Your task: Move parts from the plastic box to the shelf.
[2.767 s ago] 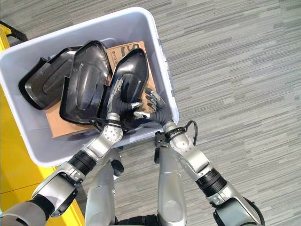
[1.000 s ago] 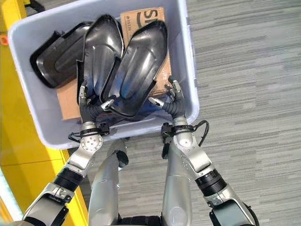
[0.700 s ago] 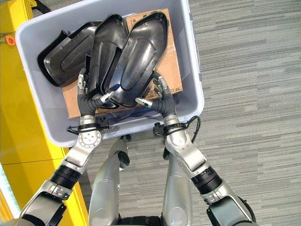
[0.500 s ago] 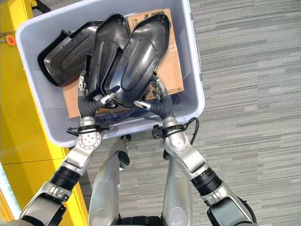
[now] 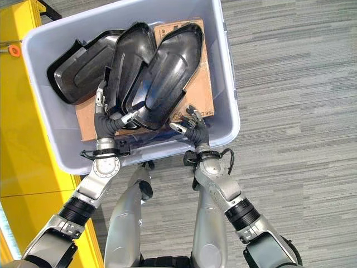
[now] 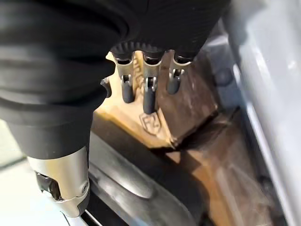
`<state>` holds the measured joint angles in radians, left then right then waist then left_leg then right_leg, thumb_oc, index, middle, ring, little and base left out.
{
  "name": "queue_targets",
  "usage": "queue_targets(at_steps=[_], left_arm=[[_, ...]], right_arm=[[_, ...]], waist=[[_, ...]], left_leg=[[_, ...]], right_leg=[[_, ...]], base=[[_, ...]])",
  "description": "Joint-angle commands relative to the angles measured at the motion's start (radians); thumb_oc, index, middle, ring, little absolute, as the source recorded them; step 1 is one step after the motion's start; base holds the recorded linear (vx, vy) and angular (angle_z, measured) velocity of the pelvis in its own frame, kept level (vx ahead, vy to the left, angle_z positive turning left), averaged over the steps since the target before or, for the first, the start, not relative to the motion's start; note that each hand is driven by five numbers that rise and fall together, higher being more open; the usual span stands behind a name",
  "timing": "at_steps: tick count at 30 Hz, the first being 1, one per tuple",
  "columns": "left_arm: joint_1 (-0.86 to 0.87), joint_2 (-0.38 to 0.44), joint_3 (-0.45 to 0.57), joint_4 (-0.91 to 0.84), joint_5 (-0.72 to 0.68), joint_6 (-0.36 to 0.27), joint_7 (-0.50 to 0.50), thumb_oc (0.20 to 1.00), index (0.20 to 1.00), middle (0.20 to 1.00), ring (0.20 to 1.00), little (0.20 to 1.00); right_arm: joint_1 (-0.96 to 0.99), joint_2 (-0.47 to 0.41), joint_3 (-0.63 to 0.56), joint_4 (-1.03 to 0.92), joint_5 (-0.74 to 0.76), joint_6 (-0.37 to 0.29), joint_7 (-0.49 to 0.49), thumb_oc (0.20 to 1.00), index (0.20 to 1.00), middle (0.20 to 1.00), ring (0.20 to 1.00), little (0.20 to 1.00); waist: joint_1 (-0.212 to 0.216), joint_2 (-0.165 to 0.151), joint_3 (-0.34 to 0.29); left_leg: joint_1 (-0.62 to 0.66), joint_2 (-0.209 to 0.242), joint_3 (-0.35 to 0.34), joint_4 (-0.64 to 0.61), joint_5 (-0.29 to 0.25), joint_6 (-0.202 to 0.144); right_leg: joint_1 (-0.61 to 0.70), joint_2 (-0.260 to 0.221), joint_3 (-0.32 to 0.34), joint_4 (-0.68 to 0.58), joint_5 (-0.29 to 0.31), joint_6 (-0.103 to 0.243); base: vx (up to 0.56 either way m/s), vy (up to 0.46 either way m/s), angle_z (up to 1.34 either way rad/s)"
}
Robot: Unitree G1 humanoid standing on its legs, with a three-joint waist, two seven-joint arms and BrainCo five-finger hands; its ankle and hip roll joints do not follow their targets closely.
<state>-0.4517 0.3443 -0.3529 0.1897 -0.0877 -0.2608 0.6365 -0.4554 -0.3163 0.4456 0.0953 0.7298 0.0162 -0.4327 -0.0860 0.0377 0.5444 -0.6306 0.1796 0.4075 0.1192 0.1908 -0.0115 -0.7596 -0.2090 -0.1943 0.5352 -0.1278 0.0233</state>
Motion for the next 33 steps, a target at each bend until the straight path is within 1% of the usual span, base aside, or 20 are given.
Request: queue_targets(at_steps=[1, 3, 5, 7, 9, 10, 13, 14, 16, 19, 23, 25, 26, 27, 28, 31, 33], left_arm=[[-0.036, 0.029, -0.013, -0.015, 0.056, -0.058, -0.025, 1.0, 1.0, 1.0, 1.0, 1.0], [-0.044, 0.032, -0.017, -0.012, 0.067, -0.049, -0.031, 1.0, 1.0, 1.0, 1.0, 1.0], [-0.069, 0.045, -0.029, 0.003, 0.125, -0.052, -0.017, 1.0, 1.0, 1.0, 1.0, 1.0], [-0.086, 0.061, -0.032, 0.008, 0.236, -0.069, 0.023, 1.0, 1.0, 1.0, 1.0, 1.0], [-0.113, 0.094, -0.04, -0.006, 0.3, -0.083, 0.047, 1.0, 1.0, 1.0, 1.0, 1.0], [-0.127, 0.115, -0.044, -0.018, 0.354, -0.07, 0.075, 1.0, 1.0, 1.0, 1.0, 1.0], [-0.157, 0.158, -0.062, -0.028, 0.448, -0.045, 0.124, 1.0, 1.0, 1.0, 1.0, 1.0], [-0.172, 0.174, -0.075, -0.03, 0.493, -0.021, 0.153, 1.0, 1.0, 1.0, 1.0, 1.0], [-0.183, 0.187, -0.085, -0.031, 0.497, -0.006, 0.162, 1.0, 1.0, 1.0, 1.0, 1.0], [-0.197, 0.193, -0.101, -0.02, 0.458, 0.006, 0.149, 1.0, 1.0, 1.0, 1.0, 1.0], [-0.215, 0.18, -0.129, 0.014, 0.366, 0.035, 0.044, 1.0, 1.0, 1.0, 1.0, 1.0], [-0.216, 0.174, -0.131, 0.024, 0.349, 0.044, 0.023, 1.0, 1.0, 1.0, 1.0, 1.0], [-0.214, 0.163, -0.135, 0.042, 0.302, 0.065, 0.004, 1.0, 1.0, 1.0, 1.0, 1.0], [-0.217, 0.147, -0.141, 0.08, 0.287, 0.138, 0.014, 1.0, 1.0, 1.0, 1.0, 1.0], [-0.222, 0.14, -0.145, 0.106, 0.271, 0.147, 0.01, 1.0, 1.0, 1.0, 1.0, 1.0], [-0.225, 0.115, -0.145, 0.161, 0.239, 0.158, -0.001, 1.0, 1.0, 1.0, 1.0, 1.0], [-0.22, 0.089, -0.138, 0.191, 0.158, 0.152, -0.007, 1.0, 1.0, 1.0, 1.0, 1.0]], right_arm=[[0.054, 0.025, 0.002, 0.013, 0.04, -0.013, 0.036, 1.0, 1.0, 1.0, 1.0, 1.0], [0.054, 0.024, -0.001, 0.014, 0.029, -0.014, 0.044, 1.0, 1.0, 1.0, 1.0, 1.0], [0.052, 0.018, -0.007, 0.016, 0.02, -0.01, 0.053, 1.0, 1.0, 1.0, 1.0, 1.0], [0.047, 0.016, -0.006, 0.016, 0.018, -0.006, 0.05, 1.0, 1.0, 1.0, 1.0, 1.0], [0.048, 0.005, -0.011, 0.014, 0.017, -0.003, 0.057, 1.0, 1.0, 1.0, 1.0, 1.0], [0.045, -0.003, -0.015, 0.016, 0.017, 0.003, 0.064, 1.0, 1.0, 1.0, 1.0, 1.0], [0.044, -0.011, -0.016, 0.023, 0.015, 0.007, 0.074, 1.0, 1.0, 1.0, 1.0, 1.0], [0.045, -0.013, -0.013, 0.026, 0.009, 0.004, 0.08, 1.0, 1.0, 1.0, 1.0, 1.0], [0.044, -0.014, -0.011, 0.029, 0.01, 0.004, 0.084, 1.0, 1.0, 1.0, 1.0, 1.0], [0.038, -0.012, -0.001, 0.036, 0.005, -0.003, 0.084, 1.0, 1.0, 1.0, 1.0, 1.0], [0.022, -0.002, 0.002, 0.049, -0.008, -0.01, 0.084, 1.0, 1.0, 1.0, 1.0, 1.0], [0.017, -0.001, 0.001, 0.049, -0.009, -0.006, 0.084, 1.0, 1.0, 1.0, 1.0, 1.0], [0.013, 0.001, 0.0, 0.05, -0.011, -0.004, 0.085, 1.0, 1.0, 1.0, 1.0, 1.0], [0.002, 0.003, -0.001, 0.057, -0.013, -0.005, 0.086, 1.0, 1.0, 1.0, 1.0, 1.0], [-0.004, 0.006, 0.0, 0.061, -0.013, -0.003, 0.084, 1.0, 1.0, 1.0, 1.0, 1.0], [-0.018, 0.011, 0.005, 0.067, -0.011, 0.001, 0.078, 1.0, 1.0, 1.0, 1.0, 1.0], [-0.026, 0.013, 0.004, 0.069, -0.009, 0.006, 0.076, 1.0, 1.0, 1.0, 1.0, 1.0]], waist=[[0.012, -0.029, -0.024], [0.009, -0.028, -0.024], [0.001, -0.029, -0.024], [-0.003, -0.029, -0.024], [-0.009, -0.031, -0.024], [-0.012, -0.029, -0.024], [-0.017, -0.028, -0.024], [-0.02, -0.028, -0.024], [-0.021, -0.029, -0.024], [-0.023, -0.029, -0.024], [-0.025, -0.029, -0.024], [-0.025, -0.029, -0.024], [-0.025, -0.029, -0.024], [-0.026, -0.03, -0.024], [-0.027, -0.032, -0.024], [-0.029, -0.036, -0.024], [-0.03, -0.039, -0.024]], left_leg=[[0.007, 0.05, -0.002, 0.135, -0.175, -0.108], [0.007, 0.05, -0.001, 0.137, -0.175, -0.109], [0.009, 0.052, 0.002, 0.14, -0.174, -0.109], [0.011, 0.053, 0.003, 0.14, -0.174, -0.11], [0.011, 0.055, 0.006, 0.144, -0.174, -0.112], [0.014, 0.054, 0.007, 0.141, -0.174, -0.113], [0.019, 0.054, 0.009, 0.139, -0.172, -0.116], [0.021, 0.055, 0.01, 0.138, -0.172, -0.116], [0.021, 0.055, 0.011, 0.137, -0.172, -0.116], [0.018, 0.057, 0.012, 0.138, -0.173, -0.116], [0.007, 0.058, 0.012, 0.144, -0.173, -0.116], [0.006, 0.059, 0.012, 0.144, -0.173, -0.116], [0.005, 0.06, 0.013, 0.145, -0.171, -0.117], [0.004, 0.059, 0.012, 0.145, -0.171, -0.116], [0.003, 0.059, 0.012, 0.145, -0.169, -0.117], [-0.002, 0.063, 0.015, 0.148, -0.166, -0.119], [-0.008, 0.065, 0.017, 0.148, -0.164, -0.12]], right_leg=[[0.03, 0.008, -0.017, -0.198, 0.104, 0.083], [0.03, 0.008, -0.015, -0.198, 0.105, 0.083], [0.028, 0.01, -0.009, -0.197, 0.108, 0.083], [0.031, 0.011, -0.006, -0.198, 0.108, 0.082], [0.031, 0.012, -0.003, -0.2, 0.109, 0.081], [0.034, 0.014, -0.001, -0.202, 0.109, 0.082], [0.036, 0.013, 0.001, -0.203, 0.11, 0.081], [0.037, 0.012, 0.002, -0.202, 0.11, 0.082], [0.037, 0.012, 0.002, -0.203, 0.11, 0.082], [0.033, 0.01, 0.003, -0.201, 0.109, 0.083], [0.023, 0.009, 0.003, -0.197, 0.112, 0.084], [0.022, 0.009, 0.002, -0.198, 0.113, 0.085], [0.02, 0.009, 0.002, -0.197, 0.115, 0.086], [0.019, 0.012, 0.004, -0.198, 0.116, 0.087], [0.019, 0.013, 0.004, -0.199, 0.118, 0.087], [0.014, 0.016, 0.006, -0.201, 0.12, 0.088], [0.008, 0.018, 0.006, -0.205, 0.123, 0.088]], base=[[0.0, 0.036, -0.01], [0.0, 0.012, -0.02], [0.0, 0.009, -0.02], [0.01, 0.008, -0.02], [0.02, 0.028, -0.05], [0.02, 0.042, -0.02], [0.01, 0.04, -0.02], [0.01, 0.031, -0.05], [0.01, 0.018, -0.05], [0.0, 0.017, -0.04], [0.0, 0.003, -0.01], [0.0, 0.0, 0.0], [0.0, 0.0, 0.0], [0.0, 0.0, 0.0], [0.0, 0.0, 0.0], [0.0, -0.007, -0.02], [-0.01, -0.02, -0.04]])
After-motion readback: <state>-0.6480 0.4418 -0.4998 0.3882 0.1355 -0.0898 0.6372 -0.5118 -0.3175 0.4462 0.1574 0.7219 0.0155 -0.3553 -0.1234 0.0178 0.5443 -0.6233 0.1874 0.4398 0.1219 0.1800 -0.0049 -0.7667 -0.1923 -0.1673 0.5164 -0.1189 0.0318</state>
